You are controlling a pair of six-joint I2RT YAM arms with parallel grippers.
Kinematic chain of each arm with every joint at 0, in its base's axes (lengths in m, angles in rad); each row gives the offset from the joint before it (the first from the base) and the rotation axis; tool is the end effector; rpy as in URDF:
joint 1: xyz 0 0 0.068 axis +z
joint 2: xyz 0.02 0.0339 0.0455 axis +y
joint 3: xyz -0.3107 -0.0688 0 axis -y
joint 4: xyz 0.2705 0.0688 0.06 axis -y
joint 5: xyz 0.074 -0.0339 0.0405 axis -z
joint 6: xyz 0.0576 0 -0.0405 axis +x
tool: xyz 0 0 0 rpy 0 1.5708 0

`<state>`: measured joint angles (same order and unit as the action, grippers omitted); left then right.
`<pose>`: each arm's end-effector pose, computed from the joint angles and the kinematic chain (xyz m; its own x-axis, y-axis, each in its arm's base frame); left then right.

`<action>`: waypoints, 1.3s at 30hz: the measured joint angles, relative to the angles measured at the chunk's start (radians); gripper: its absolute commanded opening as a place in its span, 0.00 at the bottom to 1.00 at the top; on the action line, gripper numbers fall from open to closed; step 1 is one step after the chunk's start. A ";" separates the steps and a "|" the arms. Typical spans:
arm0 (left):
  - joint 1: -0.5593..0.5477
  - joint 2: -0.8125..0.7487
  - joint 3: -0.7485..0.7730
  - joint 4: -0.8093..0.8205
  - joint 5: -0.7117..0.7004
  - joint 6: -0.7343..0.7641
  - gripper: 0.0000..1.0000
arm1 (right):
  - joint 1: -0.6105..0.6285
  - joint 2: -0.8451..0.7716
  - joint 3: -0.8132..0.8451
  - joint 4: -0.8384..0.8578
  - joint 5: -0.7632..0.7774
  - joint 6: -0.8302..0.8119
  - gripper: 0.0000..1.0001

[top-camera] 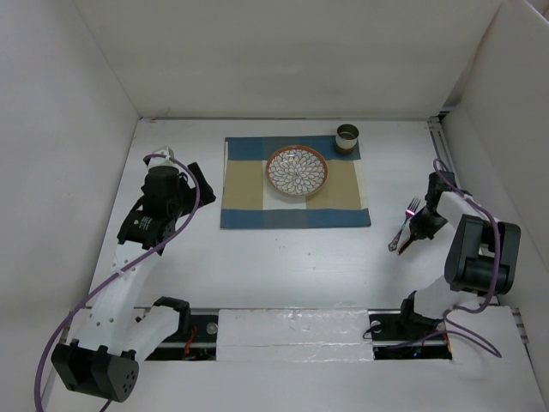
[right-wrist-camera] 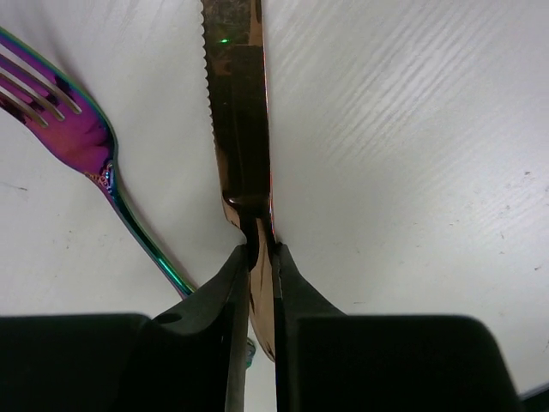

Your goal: Set the dinner table for one person

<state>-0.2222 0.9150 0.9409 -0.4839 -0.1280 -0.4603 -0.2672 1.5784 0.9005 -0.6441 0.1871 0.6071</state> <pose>0.2133 -0.0407 0.3688 -0.4339 -0.3537 -0.8287 -0.0958 0.9326 -0.3479 0.2893 -0.0903 0.1747 -0.5946 0.7439 -0.3051 0.7827 0.6224 -0.0076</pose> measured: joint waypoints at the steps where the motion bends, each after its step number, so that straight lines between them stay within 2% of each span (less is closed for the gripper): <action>1: 0.000 0.000 0.000 0.000 0.000 0.000 1.00 | 0.000 -0.012 -0.007 -0.002 0.006 0.008 0.00; 8: 0.000 0.000 0.000 0.000 -0.001 0.000 1.00 | -0.002 -0.168 -0.008 -0.051 0.087 0.054 0.00; 14: 0.000 0.003 0.000 0.000 -0.001 0.000 1.00 | 0.024 -0.212 0.097 -0.081 0.079 0.045 0.00; 17: 0.000 0.007 0.000 0.000 -0.001 0.000 1.00 | 0.106 -0.151 0.207 -0.089 0.030 -0.007 0.00; 22: 0.000 0.014 0.000 0.000 0.003 0.000 1.00 | 0.282 0.039 0.410 -0.097 -0.020 -0.091 0.00; 26: 0.000 0.014 0.000 0.000 0.004 0.000 1.00 | 0.380 0.168 0.479 -0.108 -0.031 -0.139 0.00; 31: 0.000 0.014 0.000 0.000 0.004 0.000 1.00 | 0.443 0.249 0.488 -0.143 -0.035 -0.180 0.00; 39: 0.000 0.014 0.000 0.000 0.005 0.000 1.00 | 0.499 0.343 0.612 -0.170 -0.040 -0.238 0.00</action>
<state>-0.2222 0.9287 0.9409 -0.4835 -0.1234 -0.4603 0.2317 1.9213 1.5120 -0.8139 0.1474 0.3691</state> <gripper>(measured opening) 0.996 0.153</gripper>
